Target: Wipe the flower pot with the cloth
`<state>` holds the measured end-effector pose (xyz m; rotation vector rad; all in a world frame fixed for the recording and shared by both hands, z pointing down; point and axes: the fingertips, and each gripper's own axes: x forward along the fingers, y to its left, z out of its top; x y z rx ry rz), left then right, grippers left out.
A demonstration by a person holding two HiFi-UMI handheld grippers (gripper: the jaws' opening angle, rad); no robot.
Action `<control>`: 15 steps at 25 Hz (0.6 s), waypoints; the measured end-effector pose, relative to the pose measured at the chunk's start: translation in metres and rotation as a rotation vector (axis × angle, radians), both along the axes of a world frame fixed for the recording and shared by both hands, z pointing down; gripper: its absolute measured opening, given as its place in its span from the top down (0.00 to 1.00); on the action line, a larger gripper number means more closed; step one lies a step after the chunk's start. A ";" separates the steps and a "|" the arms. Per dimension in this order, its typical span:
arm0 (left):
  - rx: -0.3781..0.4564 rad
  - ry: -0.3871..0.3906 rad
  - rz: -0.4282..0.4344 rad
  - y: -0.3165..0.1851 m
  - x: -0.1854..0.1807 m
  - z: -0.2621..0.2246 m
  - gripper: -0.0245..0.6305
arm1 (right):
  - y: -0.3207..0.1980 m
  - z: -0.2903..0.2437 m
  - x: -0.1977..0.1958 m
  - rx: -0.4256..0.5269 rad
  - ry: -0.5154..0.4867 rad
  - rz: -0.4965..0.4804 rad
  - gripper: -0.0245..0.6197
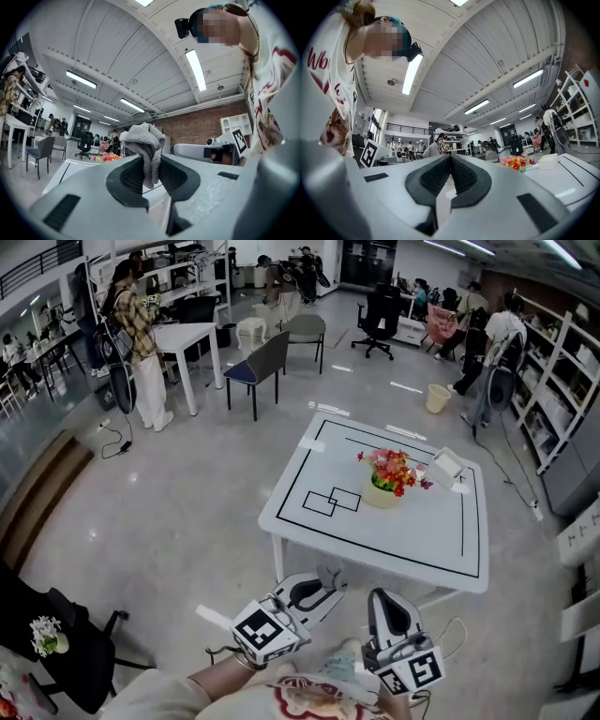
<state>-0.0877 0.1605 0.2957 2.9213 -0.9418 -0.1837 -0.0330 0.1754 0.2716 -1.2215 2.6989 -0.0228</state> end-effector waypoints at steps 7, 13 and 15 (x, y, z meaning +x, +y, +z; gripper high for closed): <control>0.016 0.036 0.060 0.037 0.006 -0.011 0.88 | 0.040 -0.012 -0.002 0.021 0.013 0.028 0.96; 0.051 0.023 0.060 0.071 0.019 -0.024 0.88 | 0.071 -0.024 0.001 0.060 0.020 0.000 0.96; 0.050 0.025 0.051 0.085 0.028 -0.024 0.88 | 0.086 -0.026 0.011 0.064 0.028 0.005 0.96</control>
